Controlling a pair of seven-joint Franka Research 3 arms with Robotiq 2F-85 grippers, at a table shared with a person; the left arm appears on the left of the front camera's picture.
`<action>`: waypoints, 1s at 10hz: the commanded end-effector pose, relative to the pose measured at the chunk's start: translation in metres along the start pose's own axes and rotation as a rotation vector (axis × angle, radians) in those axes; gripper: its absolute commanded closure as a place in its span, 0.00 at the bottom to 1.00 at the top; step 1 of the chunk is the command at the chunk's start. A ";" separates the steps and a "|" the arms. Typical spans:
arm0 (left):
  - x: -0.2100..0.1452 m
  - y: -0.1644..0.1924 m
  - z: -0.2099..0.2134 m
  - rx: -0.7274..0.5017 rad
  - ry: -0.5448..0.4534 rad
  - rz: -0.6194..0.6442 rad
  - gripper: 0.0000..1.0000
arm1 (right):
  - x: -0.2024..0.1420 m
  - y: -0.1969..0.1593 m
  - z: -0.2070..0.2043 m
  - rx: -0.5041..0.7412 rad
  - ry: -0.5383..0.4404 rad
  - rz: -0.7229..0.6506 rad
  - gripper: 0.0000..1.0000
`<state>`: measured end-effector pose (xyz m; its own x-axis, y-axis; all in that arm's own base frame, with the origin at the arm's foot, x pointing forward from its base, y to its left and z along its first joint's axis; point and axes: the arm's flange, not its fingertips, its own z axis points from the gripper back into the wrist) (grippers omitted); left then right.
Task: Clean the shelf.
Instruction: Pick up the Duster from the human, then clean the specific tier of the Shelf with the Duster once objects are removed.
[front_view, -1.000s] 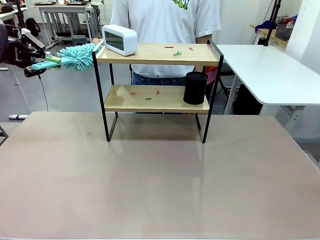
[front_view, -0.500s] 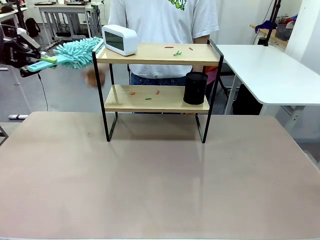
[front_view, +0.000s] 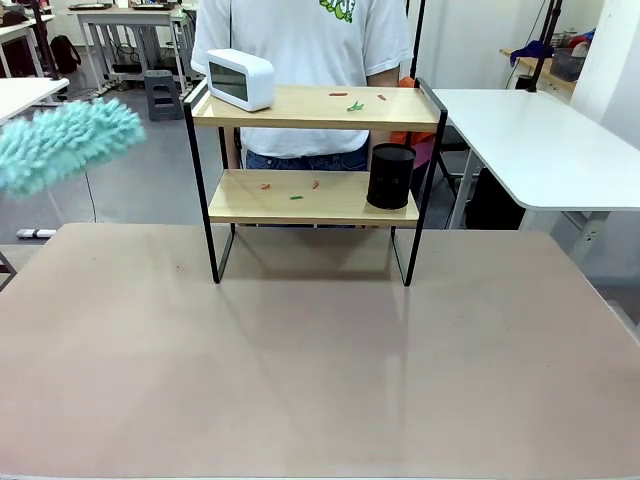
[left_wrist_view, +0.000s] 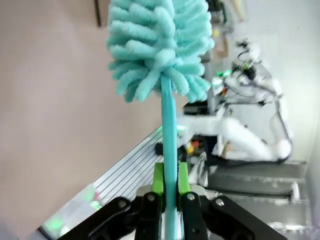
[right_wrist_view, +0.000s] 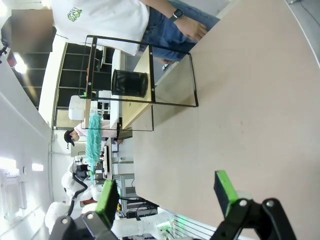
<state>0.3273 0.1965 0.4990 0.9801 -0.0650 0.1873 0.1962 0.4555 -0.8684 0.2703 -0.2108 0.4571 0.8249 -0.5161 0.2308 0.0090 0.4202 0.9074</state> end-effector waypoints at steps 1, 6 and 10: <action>-0.016 0.026 -0.029 0.028 0.049 -0.109 1.00 | 0.001 0.000 -0.001 0.017 -0.014 0.027 0.00; -0.027 0.031 -0.023 0.035 0.051 -0.078 1.00 | 0.001 0.000 -0.001 0.017 -0.014 0.027 0.00; -0.027 0.031 -0.023 0.035 0.051 -0.078 1.00 | 0.001 0.000 -0.001 0.017 -0.014 0.027 0.00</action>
<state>0.3092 0.1901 0.4515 0.9595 -0.1513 0.2377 0.2816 0.4832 -0.8290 0.2701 -0.2110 0.4571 0.8245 -0.5163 0.2317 0.0085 0.4207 0.9072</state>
